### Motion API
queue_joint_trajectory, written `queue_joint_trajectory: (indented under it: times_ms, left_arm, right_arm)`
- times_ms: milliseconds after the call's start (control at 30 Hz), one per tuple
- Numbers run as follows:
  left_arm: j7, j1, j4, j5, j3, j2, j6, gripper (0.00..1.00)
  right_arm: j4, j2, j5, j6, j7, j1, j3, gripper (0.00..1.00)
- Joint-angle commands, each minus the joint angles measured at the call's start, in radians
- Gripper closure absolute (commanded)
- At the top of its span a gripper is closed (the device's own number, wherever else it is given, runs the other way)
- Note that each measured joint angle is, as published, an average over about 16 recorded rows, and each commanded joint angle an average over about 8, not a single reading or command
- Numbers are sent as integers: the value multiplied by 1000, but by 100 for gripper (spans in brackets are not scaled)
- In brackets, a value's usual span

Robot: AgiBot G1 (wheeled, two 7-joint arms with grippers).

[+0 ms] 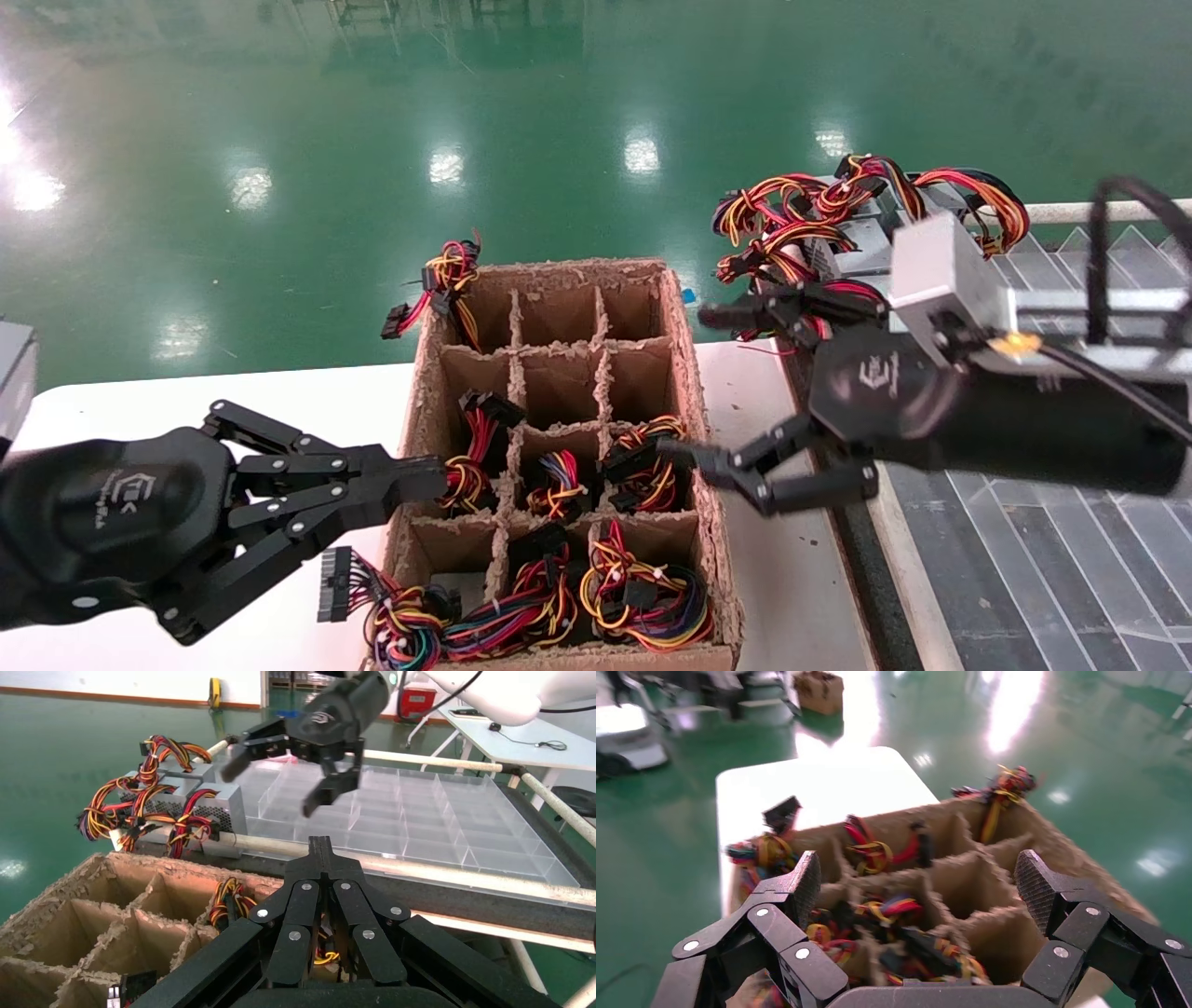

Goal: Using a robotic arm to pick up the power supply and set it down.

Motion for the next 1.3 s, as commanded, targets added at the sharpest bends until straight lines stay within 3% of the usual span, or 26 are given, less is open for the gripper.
queue_joint_trajectory:
  times_ms: [33, 667, 1100, 1133, 1300]
  left_arm:
    - [0, 0, 0, 0, 0, 0, 0, 100]
    - [0, 0, 0, 0, 0, 0, 0, 100]
    - [0, 0, 0, 0, 0, 0, 0, 100]
    - [0, 0, 0, 0, 0, 0, 0, 95]
    - [0, 0, 0, 0, 0, 0, 0, 32]
  right_arm:
    - [3, 6, 33, -15, -13, -26, 12, 0]
    - [27, 61, 327, -144, -131, -255, 123, 0]
    - [28, 64, 342, -151, -135, -266, 130, 0]
    - [28, 64, 341, -150, -134, -264, 129, 0]
    - [27, 62, 333, -147, -132, -259, 126, 0]
